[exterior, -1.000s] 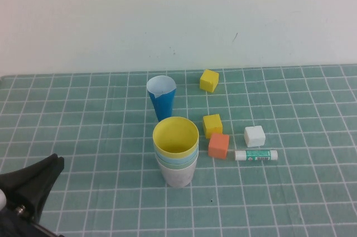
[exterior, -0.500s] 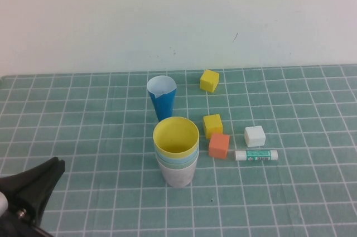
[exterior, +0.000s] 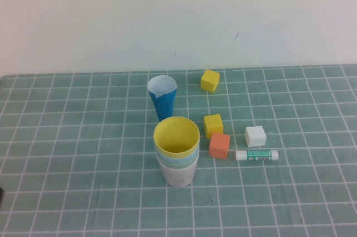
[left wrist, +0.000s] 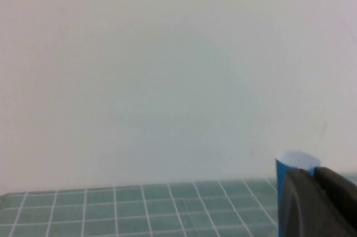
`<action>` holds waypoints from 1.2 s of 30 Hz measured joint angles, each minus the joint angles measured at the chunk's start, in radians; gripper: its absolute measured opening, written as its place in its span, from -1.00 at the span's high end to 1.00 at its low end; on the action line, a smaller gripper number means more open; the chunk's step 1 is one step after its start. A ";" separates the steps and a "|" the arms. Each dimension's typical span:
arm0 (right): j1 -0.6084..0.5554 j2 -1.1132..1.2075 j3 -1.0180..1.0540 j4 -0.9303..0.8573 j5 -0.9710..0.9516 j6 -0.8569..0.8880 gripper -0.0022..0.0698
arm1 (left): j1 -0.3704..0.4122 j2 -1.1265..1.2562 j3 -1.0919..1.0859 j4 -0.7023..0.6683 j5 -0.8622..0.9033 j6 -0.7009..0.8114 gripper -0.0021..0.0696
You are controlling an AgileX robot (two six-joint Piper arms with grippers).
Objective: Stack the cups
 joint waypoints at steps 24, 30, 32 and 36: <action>0.000 0.000 0.000 0.000 -0.003 0.000 0.94 | 0.122 -0.181 -0.002 -0.181 0.579 0.107 0.94; 0.000 0.000 0.000 0.000 -0.003 0.000 0.94 | 0.122 -0.183 -0.002 -0.179 0.581 0.126 0.94; 0.000 0.000 0.000 0.000 -0.003 0.000 0.94 | 0.122 -0.183 -0.002 -0.179 0.581 0.126 0.94; 0.000 0.000 0.000 0.000 -0.003 0.000 0.94 | 0.122 -0.183 -0.002 -0.179 0.581 0.128 0.94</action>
